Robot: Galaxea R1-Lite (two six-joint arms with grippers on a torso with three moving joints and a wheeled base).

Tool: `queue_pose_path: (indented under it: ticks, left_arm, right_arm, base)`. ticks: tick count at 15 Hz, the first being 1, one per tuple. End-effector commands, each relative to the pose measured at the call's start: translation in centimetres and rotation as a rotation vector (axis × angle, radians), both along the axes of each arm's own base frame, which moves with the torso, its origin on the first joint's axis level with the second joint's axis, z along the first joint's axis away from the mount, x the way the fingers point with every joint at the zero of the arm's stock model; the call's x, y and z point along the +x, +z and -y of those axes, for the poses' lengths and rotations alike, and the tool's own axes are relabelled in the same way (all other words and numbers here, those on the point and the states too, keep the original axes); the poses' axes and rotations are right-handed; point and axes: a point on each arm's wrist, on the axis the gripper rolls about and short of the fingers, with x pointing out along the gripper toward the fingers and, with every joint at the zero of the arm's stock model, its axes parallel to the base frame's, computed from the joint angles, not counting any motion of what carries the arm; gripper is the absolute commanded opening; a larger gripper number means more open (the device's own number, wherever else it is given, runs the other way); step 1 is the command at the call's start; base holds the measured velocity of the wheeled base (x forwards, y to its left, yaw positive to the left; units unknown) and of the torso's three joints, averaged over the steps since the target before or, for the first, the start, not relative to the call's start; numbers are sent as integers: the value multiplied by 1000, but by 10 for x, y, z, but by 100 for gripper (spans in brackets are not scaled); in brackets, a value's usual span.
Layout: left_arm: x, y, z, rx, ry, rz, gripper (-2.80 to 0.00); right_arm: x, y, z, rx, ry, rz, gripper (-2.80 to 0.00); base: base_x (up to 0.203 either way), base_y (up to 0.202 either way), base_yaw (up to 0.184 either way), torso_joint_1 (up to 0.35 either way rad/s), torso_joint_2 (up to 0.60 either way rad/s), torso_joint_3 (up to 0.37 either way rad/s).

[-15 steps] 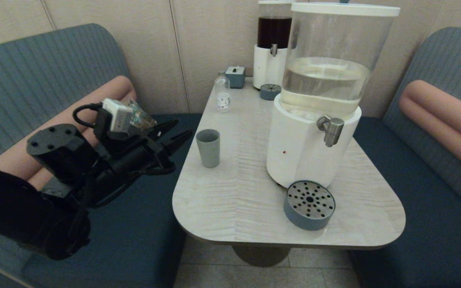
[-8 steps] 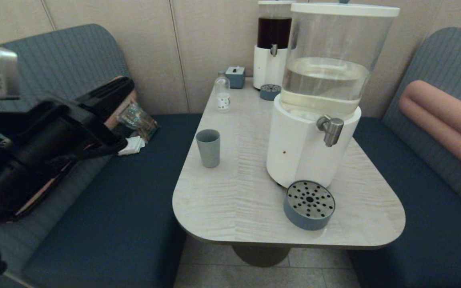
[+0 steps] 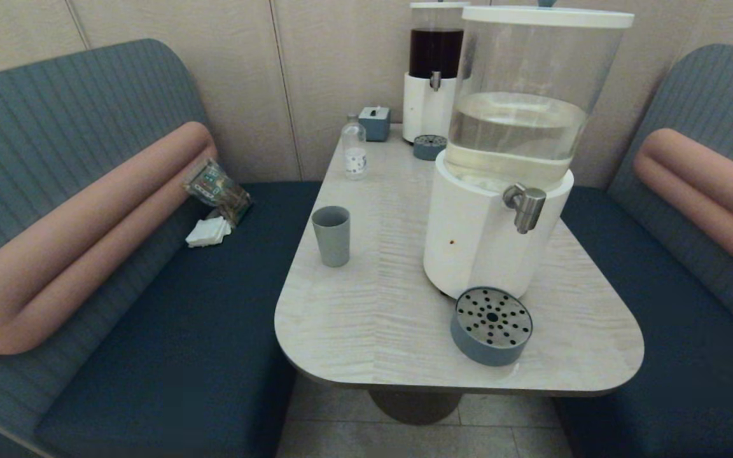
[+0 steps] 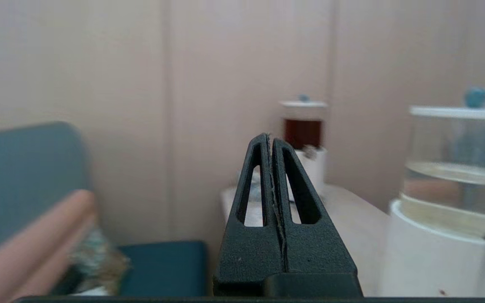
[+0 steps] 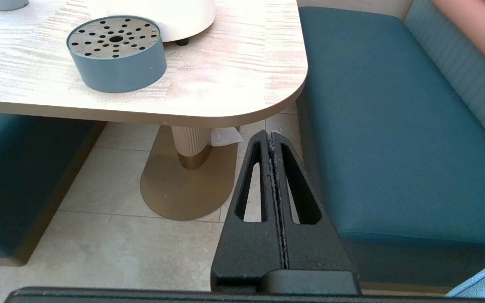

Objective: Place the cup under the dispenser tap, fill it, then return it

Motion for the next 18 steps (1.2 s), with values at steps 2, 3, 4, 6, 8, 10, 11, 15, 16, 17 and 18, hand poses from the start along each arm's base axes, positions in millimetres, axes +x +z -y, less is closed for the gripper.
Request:
queue_pose_path:
  ticks: [2, 3, 4, 6, 8, 10, 11, 15, 16, 17, 18]
  left_arm:
    - [-58, -10, -7, -21, 48, 108, -280]
    - [-70, -12, -8, -24, 63, 128, -280]
    - [-84, -16, -8, -25, 73, 146, -280]
    - [-110, -32, -9, -16, 66, 153, -280]
    - [-135, -54, -8, -15, 26, 119, -280]
    - [-157, -80, -8, -22, -11, 53, -280]
    - [-162, -95, -8, -14, -24, -3, -280]
    - [-139, -145, -8, 123, 57, -180, -280]
    - [-132, -159, -8, 168, 93, -230, -280]
    - [-128, -169, -8, 204, 112, -302, -280]
    - [-125, -178, -8, 221, 112, -387, -280]
  right_arm:
    - [0, 0, 0, 0, 0, -4, -280]
    - [0, 0, 0, 0, -1, -2, -280]
    - [0, 0, 0, 0, -1, -4, -280]
    - [0, 0, 0, 0, -1, -2, -280]
    - [0, 0, 0, 0, 0, -4, -280]
    - [0, 0, 0, 0, 0, -3, -280]
    - [0, 0, 0, 0, -1, -3, -280]
    - [0, 0, 0, 0, -1, -2, -280]
    - [0, 0, 0, 0, 0, -2, -280]
    - [0, 0, 0, 0, -1, -2, -280]
    - [0, 0, 0, 0, -1, -4, -280]
  base:
    - [0, 0, 0, 0, 0, 0]
    - [0, 0, 0, 0, 0, 0]
    - [0, 0, 0, 0, 0, 0]
    - [0, 0, 0, 0, 0, 0]
    - [0, 0, 0, 5, 3, 15]
    - [0, 0, 0, 0, 0, 0]
    - [0, 0, 0, 0, 0, 0]
    - [0, 0, 0, 0, 0, 0]
    - [0, 0, 0, 0, 0, 0]
    - [0, 0, 0, 0, 0, 0]
    - [0, 0, 0, 0, 0, 0]
